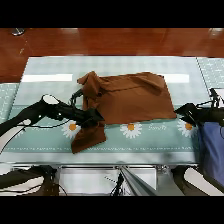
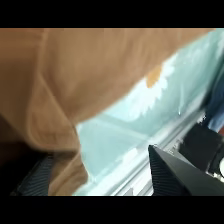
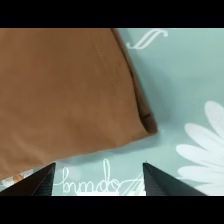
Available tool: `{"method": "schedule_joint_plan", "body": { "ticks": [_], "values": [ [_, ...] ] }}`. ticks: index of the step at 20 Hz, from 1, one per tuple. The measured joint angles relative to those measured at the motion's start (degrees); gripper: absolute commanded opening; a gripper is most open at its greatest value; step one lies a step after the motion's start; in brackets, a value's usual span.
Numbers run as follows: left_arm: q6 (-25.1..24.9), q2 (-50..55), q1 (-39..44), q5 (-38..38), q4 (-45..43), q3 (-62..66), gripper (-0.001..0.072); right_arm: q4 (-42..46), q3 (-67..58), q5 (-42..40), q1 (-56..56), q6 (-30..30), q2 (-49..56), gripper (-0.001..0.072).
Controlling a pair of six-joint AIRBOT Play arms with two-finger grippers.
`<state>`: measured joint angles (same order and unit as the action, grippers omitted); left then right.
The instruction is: Fold the shirts.
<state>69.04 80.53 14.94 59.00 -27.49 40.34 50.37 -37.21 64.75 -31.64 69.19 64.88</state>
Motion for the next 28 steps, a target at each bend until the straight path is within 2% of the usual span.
{"method": "schedule_joint_plan", "body": {
  "ticks": [2, 3, 5, 6, 12, 15, 20, 25, 26, 27, 28],
  "values": [
    [1.16, 1.49, 0.55, -1.46, 0.85, 0.04, 0.0696, -0.33, 0.46, -0.11, 0.00, -0.22, -0.07, 0.0620],
    [1.40, 2.21, 0.74, -1.79, 1.22, 0.31, 0.0588, -0.42, 0.59, -0.13, 0.00, -0.31, -0.15, 0.0620],
    [1.92, 3.56, 1.01, -3.37, 0.81, 1.03, 0.0166, -0.46, 0.81, -0.24, 0.00, -0.42, -0.17, 0.0620],
    [2.10, 4.04, 1.09, -4.20, 0.46, 1.46, 0.0031, -0.50, 0.85, -0.31, 0.00, -0.44, -0.22, 0.0620],
    [1.16, 5.05, 0.94, -3.54, 1.01, 5.44, 0.0025, -0.39, 0.94, -1.38, 0.00, -0.59, -0.22, 0.0620],
    [0.31, 5.16, 0.81, -2.16, 1.14, 7.67, 0.0025, 1.22, 0.94, -2.54, 0.00, 2.05, 0.68, 0.0620],
    [-0.28, 5.16, 0.72, -1.36, 1.16, 9.31, 0.0025, 0.63, -0.70, -3.78, 0.00, 3.69, 6.21, 0.0620],
    [-0.33, 5.16, 0.72, -0.70, 1.31, 9.64, 0.0025, -4.24, -4.20, -3.76, 1.73, 2.40, 12.98, 0.0620],
    [-0.33, 5.16, 0.72, -0.59, 1.31, 9.66, 0.0026, -4.68, -4.92, -3.74, 2.86, 2.21, 14.16, 0.0600],
    [-0.35, 5.16, 0.72, -0.61, 1.38, 9.66, 0.0025, -4.72, -5.73, -4.07, 4.26, 2.16, 15.37, 0.0423],
    [-0.35, 5.16, 0.74, -0.57, 1.40, 9.66, 0.0025, -4.70, -6.47, -4.92, 5.60, 2.19, 16.39, 0.0107]
  ]
}}
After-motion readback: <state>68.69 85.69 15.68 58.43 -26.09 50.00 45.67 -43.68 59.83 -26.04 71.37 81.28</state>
